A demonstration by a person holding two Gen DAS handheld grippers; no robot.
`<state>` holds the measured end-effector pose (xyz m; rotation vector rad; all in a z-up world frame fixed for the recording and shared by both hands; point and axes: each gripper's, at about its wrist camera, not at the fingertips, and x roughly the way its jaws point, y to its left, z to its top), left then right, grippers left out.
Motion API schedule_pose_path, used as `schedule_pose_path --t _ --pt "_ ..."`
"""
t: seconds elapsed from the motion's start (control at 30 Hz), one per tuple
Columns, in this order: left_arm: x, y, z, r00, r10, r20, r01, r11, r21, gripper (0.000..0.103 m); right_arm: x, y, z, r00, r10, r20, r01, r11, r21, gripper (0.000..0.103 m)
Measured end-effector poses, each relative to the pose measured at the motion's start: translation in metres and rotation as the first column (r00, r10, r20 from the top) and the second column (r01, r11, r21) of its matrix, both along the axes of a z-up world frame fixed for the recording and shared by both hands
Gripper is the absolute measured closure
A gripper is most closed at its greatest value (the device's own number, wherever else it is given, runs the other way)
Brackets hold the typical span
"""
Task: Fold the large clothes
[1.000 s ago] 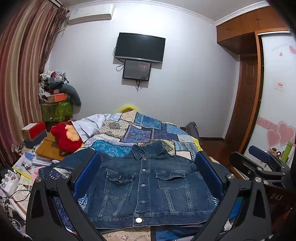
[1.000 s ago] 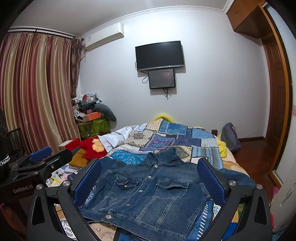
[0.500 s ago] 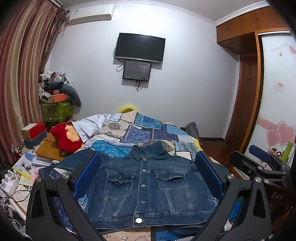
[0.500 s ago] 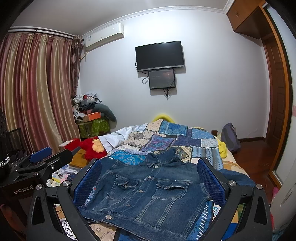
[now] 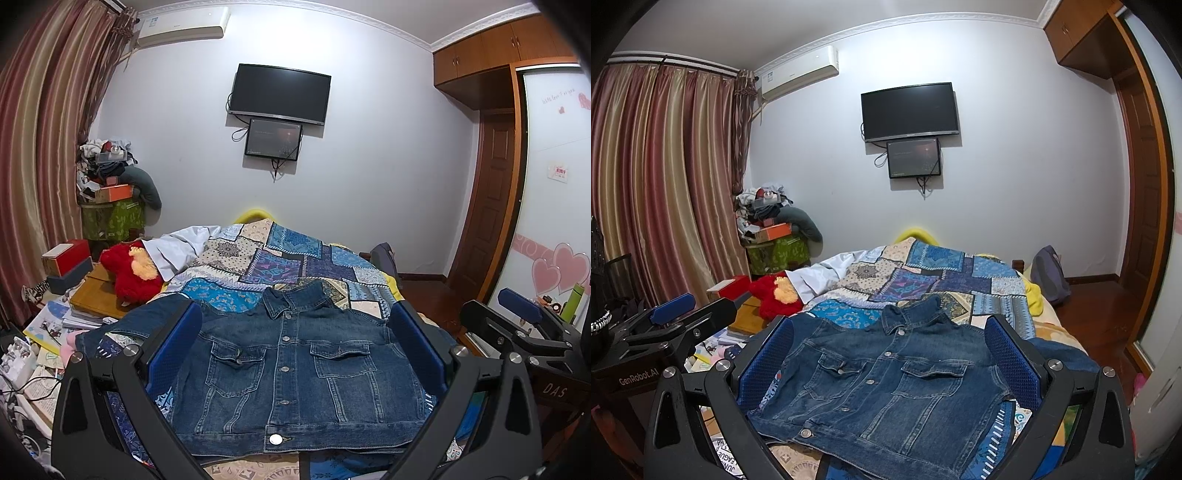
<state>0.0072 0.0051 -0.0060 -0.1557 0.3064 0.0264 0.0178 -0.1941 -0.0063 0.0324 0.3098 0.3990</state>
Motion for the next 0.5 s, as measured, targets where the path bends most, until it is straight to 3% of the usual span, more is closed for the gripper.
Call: schedule_pose_path --t 0.5 --pt "0.01 0.004 -0.007 1.0 -0.001 -0.015 0.001 1.0 -0.011 0.0 0.012 -0.001 -0.006 1.0 -0.007 -0.024 0.007 1.0 -0.003 0.0"
